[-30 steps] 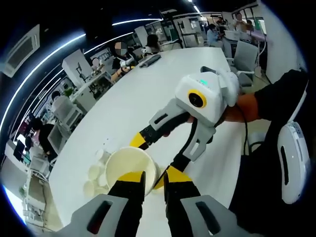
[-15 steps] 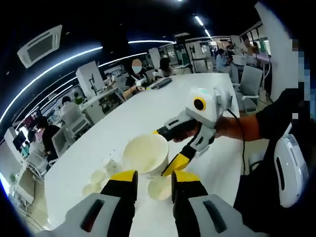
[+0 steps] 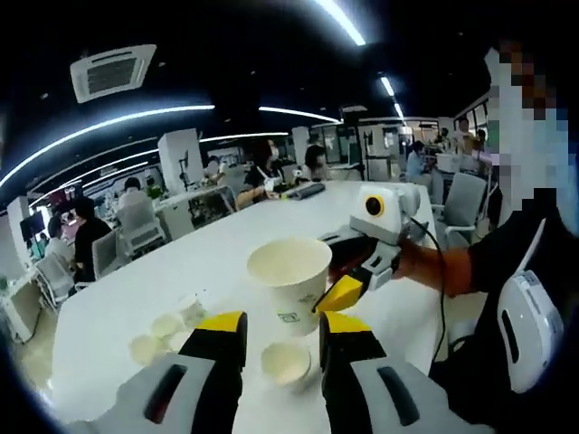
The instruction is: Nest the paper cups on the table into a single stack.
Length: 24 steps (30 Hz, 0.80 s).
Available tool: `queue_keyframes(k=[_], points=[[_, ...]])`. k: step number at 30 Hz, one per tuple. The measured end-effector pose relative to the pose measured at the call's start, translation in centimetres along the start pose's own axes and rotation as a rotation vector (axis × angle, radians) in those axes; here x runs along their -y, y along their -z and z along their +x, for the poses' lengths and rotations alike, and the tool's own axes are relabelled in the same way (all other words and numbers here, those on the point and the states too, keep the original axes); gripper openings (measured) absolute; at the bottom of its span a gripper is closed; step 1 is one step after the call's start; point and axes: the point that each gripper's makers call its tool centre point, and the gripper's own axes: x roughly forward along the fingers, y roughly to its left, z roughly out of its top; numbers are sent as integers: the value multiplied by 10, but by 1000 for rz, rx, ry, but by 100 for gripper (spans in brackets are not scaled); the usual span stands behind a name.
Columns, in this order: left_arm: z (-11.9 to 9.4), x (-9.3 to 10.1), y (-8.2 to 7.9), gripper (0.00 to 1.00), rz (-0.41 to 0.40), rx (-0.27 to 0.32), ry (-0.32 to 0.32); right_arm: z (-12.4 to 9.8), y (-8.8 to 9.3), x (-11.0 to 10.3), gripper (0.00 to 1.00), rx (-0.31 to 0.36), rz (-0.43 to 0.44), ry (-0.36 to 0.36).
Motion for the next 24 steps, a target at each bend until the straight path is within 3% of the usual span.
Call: queue_keyframes(k=[8, 12, 18, 24], points=[[9, -2, 4, 40, -88, 100, 18, 0, 0, -8, 41, 0, 24, -43], [14, -2, 5, 42, -83, 148, 20, 1, 6, -10, 41, -16, 23, -49], [23, 2, 12, 43, -44, 168, 21, 3, 12, -10, 41, -33, 23, -52], [27, 0, 15, 43, -77, 192, 24, 5, 16, -16, 41, -40, 15, -62]])
